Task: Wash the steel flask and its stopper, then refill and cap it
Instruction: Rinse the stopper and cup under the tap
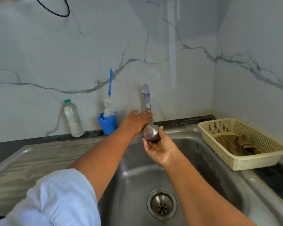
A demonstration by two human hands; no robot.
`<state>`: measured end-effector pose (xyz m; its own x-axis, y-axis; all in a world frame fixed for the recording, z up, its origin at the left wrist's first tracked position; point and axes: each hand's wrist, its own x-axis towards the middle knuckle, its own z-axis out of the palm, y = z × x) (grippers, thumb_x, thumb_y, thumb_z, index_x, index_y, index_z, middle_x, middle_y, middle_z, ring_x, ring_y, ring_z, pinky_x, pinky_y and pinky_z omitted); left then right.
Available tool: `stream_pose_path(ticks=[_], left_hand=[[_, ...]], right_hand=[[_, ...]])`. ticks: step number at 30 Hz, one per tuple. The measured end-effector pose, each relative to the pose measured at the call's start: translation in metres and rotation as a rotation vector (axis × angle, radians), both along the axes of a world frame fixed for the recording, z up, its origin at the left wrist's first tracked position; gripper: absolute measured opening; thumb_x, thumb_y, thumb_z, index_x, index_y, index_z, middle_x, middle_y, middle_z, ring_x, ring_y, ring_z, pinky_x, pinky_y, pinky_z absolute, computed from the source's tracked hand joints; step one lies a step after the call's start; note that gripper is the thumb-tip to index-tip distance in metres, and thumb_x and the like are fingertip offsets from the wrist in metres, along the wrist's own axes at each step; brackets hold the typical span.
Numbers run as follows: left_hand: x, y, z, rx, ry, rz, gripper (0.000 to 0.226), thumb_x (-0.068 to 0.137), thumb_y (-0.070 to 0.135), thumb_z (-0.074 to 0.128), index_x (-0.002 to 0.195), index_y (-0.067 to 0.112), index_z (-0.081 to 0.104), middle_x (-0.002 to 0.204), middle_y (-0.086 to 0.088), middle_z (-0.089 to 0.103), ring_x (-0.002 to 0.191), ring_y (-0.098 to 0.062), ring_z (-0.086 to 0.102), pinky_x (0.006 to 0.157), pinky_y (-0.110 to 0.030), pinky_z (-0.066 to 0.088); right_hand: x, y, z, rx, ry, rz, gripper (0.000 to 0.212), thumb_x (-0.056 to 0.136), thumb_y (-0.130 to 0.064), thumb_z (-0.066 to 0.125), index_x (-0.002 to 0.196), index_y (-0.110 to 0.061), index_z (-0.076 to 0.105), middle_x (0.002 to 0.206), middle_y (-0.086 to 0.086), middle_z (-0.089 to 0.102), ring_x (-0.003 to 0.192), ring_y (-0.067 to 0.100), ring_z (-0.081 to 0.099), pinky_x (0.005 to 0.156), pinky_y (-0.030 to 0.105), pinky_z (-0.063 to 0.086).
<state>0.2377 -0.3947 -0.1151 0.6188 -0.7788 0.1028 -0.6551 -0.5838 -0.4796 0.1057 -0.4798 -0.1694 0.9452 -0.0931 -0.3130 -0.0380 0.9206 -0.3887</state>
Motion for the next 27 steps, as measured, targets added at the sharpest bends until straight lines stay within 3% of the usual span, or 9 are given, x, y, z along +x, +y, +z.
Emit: stream_pose_path(ticks=[4,11,14,17,20,22,24,27], left_hand=[[0.004,0.001,-0.002,0.001,-0.097,-0.047,0.055,0.111,0.024,0.039,0.164,0.025,0.027,0.173,0.007,0.018,0.157,-0.014,0.02,0.12,-0.038,0.022],[-0.004,0.012,-0.012,-0.181,-0.046,-0.063,0.049,0.106,0.018,0.05,0.154,0.014,0.043,0.156,-0.007,0.047,0.143,-0.024,0.042,0.111,-0.036,0.035],[-0.011,0.013,-0.014,-0.441,0.241,-0.031,0.047,0.106,0.013,0.051,0.153,0.015,0.048,0.157,-0.009,0.048,0.144,-0.026,0.045,0.114,-0.031,0.033],[-0.02,0.012,-0.013,-0.759,0.604,0.1,0.033,0.105,0.004,0.051,0.135,0.011,0.065,0.137,-0.007,0.066,0.123,-0.024,0.063,0.106,-0.025,0.044],[-0.032,0.018,-0.018,-0.983,0.952,0.124,0.016,0.104,0.013,0.061,0.109,0.018,0.075,0.115,-0.002,0.075,0.108,-0.019,0.071,0.103,-0.039,0.056],[-0.043,0.023,-0.018,-1.027,1.12,0.123,0.01,0.104,0.023,0.064,0.106,0.019,0.073,0.112,-0.003,0.076,0.109,-0.019,0.071,0.1,-0.037,0.058],[-0.049,0.027,-0.018,-1.05,1.249,0.143,0.017,0.103,0.024,0.066,0.119,0.018,0.069,0.118,-0.008,0.074,0.109,-0.019,0.072,0.092,-0.032,0.061],[-0.053,0.029,-0.019,-1.114,1.372,0.14,0.027,0.1,0.014,0.068,0.126,0.014,0.063,0.119,-0.009,0.073,0.103,-0.014,0.073,0.085,-0.026,0.06]], right_hand=[[0.002,-0.001,-0.003,-0.002,0.012,-0.015,0.06,0.095,-0.048,0.065,0.129,0.001,0.062,0.12,0.023,0.069,0.11,0.03,0.069,0.069,0.037,0.065],[0.002,0.0,-0.004,0.035,0.018,-0.005,0.058,0.098,-0.042,0.064,0.131,0.005,0.058,0.128,0.028,0.061,0.113,0.037,0.065,0.062,0.04,0.065],[0.004,0.0,-0.008,0.06,0.036,0.011,0.055,0.1,-0.038,0.063,0.134,0.005,0.056,0.131,0.029,0.059,0.109,0.039,0.065,0.056,0.039,0.064],[0.006,0.0,-0.01,0.042,0.054,0.026,0.048,0.104,-0.035,0.058,0.133,0.004,0.057,0.133,0.029,0.057,0.111,0.043,0.063,0.06,0.039,0.065],[0.004,0.001,-0.009,-0.011,0.055,-0.001,0.032,0.106,-0.027,0.056,0.122,0.0,0.061,0.131,0.024,0.059,0.123,0.039,0.059,0.095,0.043,0.058],[0.004,0.003,-0.01,-0.074,0.033,-0.024,0.025,0.106,-0.023,0.055,0.119,-0.003,0.063,0.127,0.02,0.063,0.128,0.031,0.058,0.108,0.041,0.048],[0.005,0.004,-0.012,-0.135,0.01,-0.045,0.029,0.105,-0.02,0.056,0.128,-0.003,0.063,0.131,0.018,0.065,0.125,0.027,0.061,0.106,0.036,0.049],[0.008,0.003,-0.014,-0.229,-0.045,-0.12,0.031,0.103,-0.01,0.057,0.133,-0.003,0.061,0.123,0.017,0.07,0.111,0.024,0.069,0.088,0.03,0.058]])
